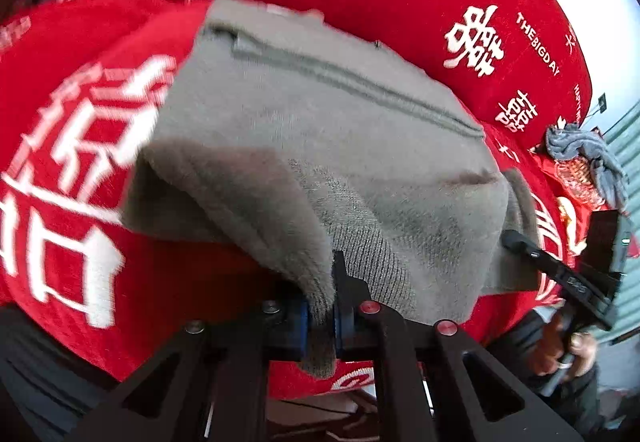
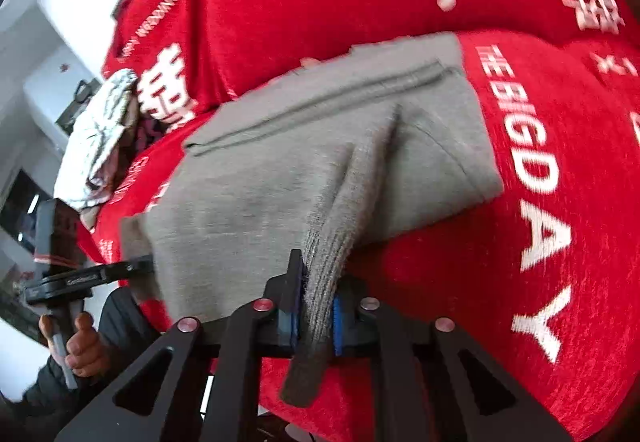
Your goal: Fold small clothes
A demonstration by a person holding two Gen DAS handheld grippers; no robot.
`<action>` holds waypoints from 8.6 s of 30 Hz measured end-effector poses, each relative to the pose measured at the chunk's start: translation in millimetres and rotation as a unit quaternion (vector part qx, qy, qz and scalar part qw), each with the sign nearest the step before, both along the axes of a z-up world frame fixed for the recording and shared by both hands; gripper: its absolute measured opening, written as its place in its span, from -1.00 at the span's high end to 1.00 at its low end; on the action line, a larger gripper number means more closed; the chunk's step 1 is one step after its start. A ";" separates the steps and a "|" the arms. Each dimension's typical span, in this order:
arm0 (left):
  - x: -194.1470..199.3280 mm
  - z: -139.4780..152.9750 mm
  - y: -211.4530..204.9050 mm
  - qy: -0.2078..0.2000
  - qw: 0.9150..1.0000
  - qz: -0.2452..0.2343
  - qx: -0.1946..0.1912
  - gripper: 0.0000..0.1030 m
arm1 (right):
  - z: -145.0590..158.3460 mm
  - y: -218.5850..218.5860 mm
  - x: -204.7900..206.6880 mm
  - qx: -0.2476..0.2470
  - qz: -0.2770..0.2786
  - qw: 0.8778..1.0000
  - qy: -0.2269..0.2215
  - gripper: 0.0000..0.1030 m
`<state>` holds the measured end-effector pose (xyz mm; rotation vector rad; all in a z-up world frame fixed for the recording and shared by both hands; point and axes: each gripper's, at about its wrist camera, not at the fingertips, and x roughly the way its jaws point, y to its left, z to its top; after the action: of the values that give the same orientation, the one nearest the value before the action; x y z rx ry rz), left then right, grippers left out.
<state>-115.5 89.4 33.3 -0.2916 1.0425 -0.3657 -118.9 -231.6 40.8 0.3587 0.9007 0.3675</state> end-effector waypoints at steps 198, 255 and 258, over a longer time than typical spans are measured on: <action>155.6 -37.5 66.7 0.039 0.965 0.168 -0.197 0.70 | 17.6 89.0 106.1 -0.195 -0.028 0.980 -0.010 -0.43; 143.6 3.5 14.6 -0.059 0.989 0.133 0.018 0.81 | 6.9 232.5 351.3 -0.057 0.102 0.988 0.103 0.68; 145.0 5.9 7.7 -0.063 0.989 0.131 0.027 0.81 | 9.6 219.9 349.4 -0.043 0.100 0.989 0.100 0.68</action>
<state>29.5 97.1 39.2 -0.3475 0.8759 -0.1179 230.5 -11.7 50.3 0.2288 1.1492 0.4824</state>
